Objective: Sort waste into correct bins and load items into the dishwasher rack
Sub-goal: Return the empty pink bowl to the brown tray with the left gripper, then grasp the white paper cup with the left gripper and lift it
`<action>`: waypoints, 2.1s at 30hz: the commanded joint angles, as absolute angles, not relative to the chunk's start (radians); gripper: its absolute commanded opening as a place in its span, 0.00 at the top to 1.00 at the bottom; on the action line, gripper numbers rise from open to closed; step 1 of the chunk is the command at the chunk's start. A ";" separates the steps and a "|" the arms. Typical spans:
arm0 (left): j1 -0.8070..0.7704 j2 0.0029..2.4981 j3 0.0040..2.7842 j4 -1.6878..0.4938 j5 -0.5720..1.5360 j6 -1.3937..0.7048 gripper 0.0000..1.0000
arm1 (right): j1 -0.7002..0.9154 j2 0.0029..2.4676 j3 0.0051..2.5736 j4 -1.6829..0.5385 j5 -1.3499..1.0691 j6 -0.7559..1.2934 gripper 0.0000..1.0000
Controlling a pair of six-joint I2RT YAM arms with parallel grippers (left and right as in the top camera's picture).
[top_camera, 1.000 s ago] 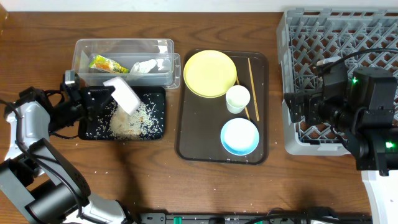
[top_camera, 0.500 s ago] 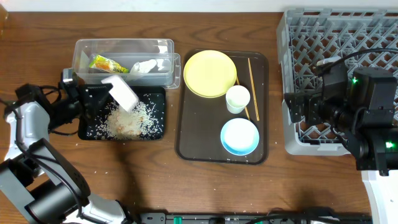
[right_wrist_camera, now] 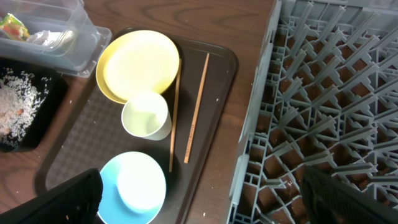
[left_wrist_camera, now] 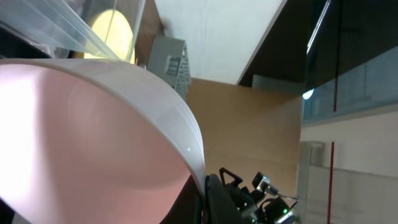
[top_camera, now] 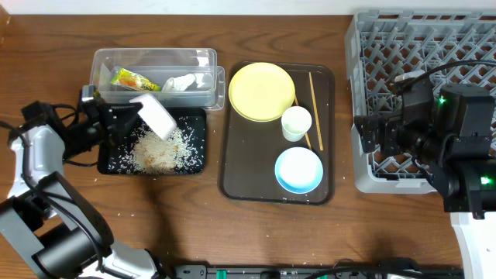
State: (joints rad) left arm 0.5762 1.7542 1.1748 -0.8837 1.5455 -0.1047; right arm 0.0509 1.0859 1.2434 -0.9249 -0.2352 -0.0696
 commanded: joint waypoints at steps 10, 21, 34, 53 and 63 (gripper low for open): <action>0.053 1.573 1.177 -0.845 0.877 -0.077 0.94 | 0.057 1.087 1.261 -0.928 -0.236 -0.068 0.01; -0.473 1.638 1.177 -0.764 0.342 -0.262 0.94 | 0.057 1.087 1.261 -0.936 -0.236 -0.068 0.01; -0.636 1.674 1.177 -0.701 0.331 -0.324 0.65 | 0.057 1.087 1.260 -0.943 -0.236 -0.068 0.01; -0.540 1.717 1.329 -0.546 0.406 -0.263 0.43 | 0.057 1.087 1.260 -0.936 -0.236 -0.068 0.01; -0.540 1.924 1.331 -0.364 0.403 -0.259 0.50 | 0.057 1.087 1.260 -0.944 -0.236 -0.068 0.01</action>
